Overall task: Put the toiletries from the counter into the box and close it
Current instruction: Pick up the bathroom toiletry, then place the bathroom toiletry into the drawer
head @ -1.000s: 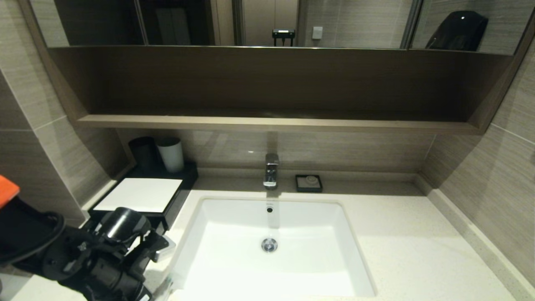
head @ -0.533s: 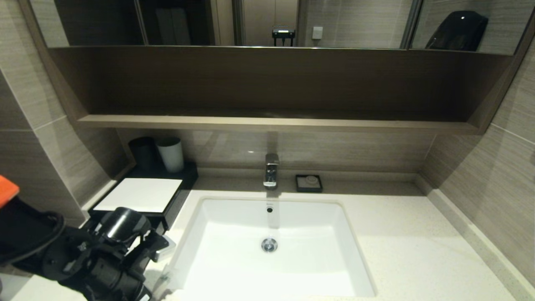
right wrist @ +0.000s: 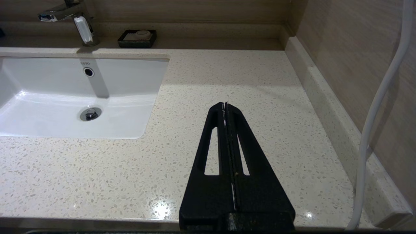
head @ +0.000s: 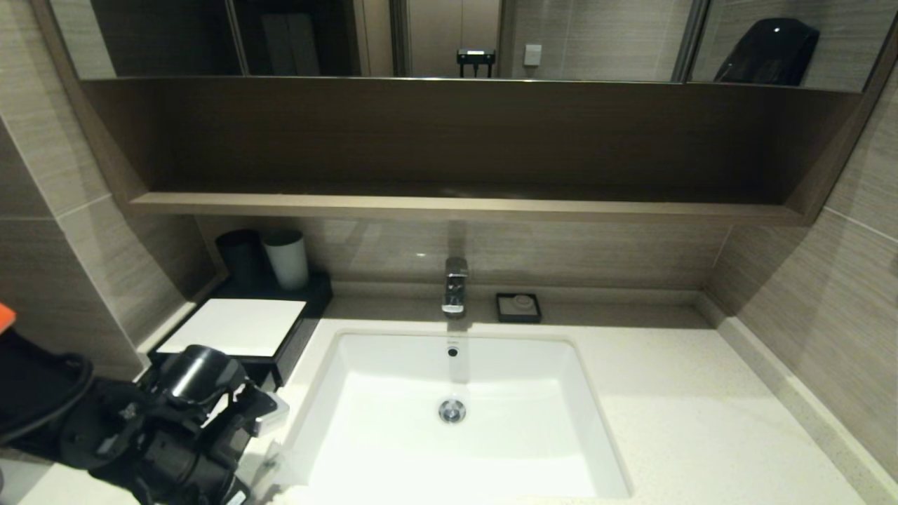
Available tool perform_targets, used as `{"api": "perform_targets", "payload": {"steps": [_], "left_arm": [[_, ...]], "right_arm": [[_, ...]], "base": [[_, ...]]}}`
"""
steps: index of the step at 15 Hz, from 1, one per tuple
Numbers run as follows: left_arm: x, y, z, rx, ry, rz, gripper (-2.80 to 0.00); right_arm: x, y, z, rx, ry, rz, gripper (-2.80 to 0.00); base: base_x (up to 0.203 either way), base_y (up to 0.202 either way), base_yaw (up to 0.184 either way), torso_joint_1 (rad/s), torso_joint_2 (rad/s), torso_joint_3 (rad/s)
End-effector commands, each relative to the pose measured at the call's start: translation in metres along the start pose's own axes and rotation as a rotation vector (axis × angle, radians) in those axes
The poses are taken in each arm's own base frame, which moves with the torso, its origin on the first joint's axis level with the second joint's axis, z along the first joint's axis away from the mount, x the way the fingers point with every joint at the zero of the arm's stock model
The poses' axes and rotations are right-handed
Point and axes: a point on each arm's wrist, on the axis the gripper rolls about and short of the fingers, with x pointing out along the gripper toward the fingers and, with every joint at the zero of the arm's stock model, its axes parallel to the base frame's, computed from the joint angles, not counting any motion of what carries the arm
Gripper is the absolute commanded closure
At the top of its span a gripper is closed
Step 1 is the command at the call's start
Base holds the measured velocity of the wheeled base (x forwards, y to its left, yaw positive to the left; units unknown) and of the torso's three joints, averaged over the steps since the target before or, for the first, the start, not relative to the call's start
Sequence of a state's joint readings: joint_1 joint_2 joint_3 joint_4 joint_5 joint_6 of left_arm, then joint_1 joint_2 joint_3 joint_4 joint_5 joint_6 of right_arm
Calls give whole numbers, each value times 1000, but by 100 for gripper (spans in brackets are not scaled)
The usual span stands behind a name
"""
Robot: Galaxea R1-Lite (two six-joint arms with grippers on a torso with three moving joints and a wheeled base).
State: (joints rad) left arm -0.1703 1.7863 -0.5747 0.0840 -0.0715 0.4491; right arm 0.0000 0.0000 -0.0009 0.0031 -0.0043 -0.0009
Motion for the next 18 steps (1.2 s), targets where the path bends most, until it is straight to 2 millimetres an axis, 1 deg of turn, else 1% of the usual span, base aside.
{"api": "perform_targets", "payload": {"steps": [1, 5, 8, 11, 15, 16, 18], "left_arm": [[-14, 4, -1, -18, -51, 31, 0], [-40, 12, -2, -67, -86, 58, 0], [-54, 23, -4, -164, -102, 88, 0], [-67, 45, -5, -268, -122, 132, 0], [-90, 78, 0, -394, -141, 185, 0], [-91, 86, 0, -422, -132, 197, 0], [-84, 100, 2, -466, -100, 223, 0]], "right_arm": [[0, 0, 0, 0, 0, 0, 0], [0, 0, 0, 0, 1, 0, 0], [0, 0, 0, -1, 0, 0, 0], [0, 0, 0, -1, 0, 1, 0], [0, 0, 0, 1, 1, 0, 0], [0, 0, 0, -1, 1, 0, 0], [0, 0, 0, -1, -1, 0, 0]], "base": [[0, 0, 0, 0, 0, 0], [0, 0, 0, 0, 0, 0], [0, 0, 0, 0, 0, 0], [0, 0, 0, 0, 0, 0], [0, 0, 0, 0, 0, 0], [0, 0, 0, 0, 0, 0], [0, 0, 0, 0, 0, 0]]}}
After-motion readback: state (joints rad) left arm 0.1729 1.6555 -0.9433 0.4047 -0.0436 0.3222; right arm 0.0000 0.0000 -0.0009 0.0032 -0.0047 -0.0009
